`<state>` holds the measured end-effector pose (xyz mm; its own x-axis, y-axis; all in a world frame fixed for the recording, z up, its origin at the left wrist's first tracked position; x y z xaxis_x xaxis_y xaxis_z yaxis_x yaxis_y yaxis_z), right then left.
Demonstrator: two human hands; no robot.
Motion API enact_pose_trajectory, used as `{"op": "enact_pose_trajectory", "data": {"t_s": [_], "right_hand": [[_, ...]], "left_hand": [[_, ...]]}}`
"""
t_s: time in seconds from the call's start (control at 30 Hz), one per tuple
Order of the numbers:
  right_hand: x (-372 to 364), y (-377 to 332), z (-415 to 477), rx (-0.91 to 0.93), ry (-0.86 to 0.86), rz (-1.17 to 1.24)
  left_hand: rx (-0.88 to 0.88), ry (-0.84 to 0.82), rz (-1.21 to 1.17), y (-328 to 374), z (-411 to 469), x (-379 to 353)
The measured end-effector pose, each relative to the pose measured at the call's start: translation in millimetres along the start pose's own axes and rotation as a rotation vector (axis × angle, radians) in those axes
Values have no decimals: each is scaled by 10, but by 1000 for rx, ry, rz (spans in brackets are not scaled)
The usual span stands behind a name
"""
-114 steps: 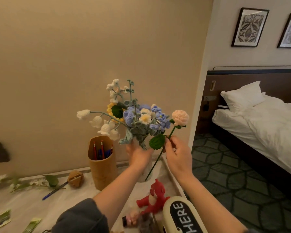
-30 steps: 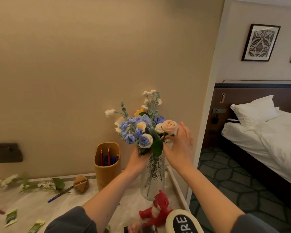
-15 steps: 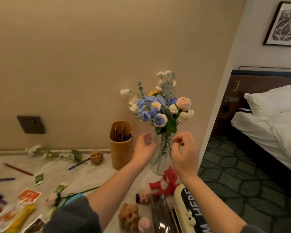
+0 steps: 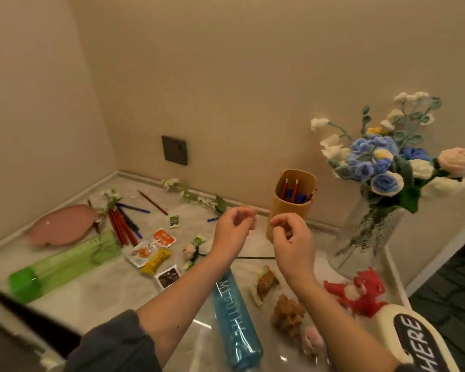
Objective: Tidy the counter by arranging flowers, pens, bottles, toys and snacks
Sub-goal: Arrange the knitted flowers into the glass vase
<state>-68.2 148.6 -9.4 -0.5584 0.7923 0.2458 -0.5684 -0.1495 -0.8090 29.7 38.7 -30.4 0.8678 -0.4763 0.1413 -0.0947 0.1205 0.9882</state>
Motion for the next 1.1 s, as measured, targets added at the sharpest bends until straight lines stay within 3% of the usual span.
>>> {"op": "enact_pose_trajectory", "data": {"t_s": [0.13, 0.3, 0.5, 0.67, 0.93, 1.1], "right_hand": [[-607, 75, -31, -119, -154, 27], [-1200, 338, -119, -219, -422, -154], [-1597, 729, -231, -366, -559, -374], [-1705, 1032, -219, -499, -722, -466], [-1740, 1159, -148, -578, -811, -544], [-1727, 1177, -150, -600, -815, -507]], "left_hand": [[52, 85, 27, -189, 26, 573], [111, 113, 86, -512, 51, 1110], [128, 44, 236, -919, 99, 1301], [69, -108, 572, -1106, 216, 1247], [-19, -256, 935, -1287, 328, 1116], [-26, -192, 833, -1308, 432, 1124]]}}
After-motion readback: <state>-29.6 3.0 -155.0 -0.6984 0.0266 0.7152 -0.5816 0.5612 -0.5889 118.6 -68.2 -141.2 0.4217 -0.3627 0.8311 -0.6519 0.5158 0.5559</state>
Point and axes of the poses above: each hand's wrist, its own z-axis towards the middle knuckle, its own x-axis out of the back of the hand, y = z × x, the point moved 5 cm from there along z, towards the middle knuckle, and after that the axes turned 7 degrees about z, right-handed, at the moved point
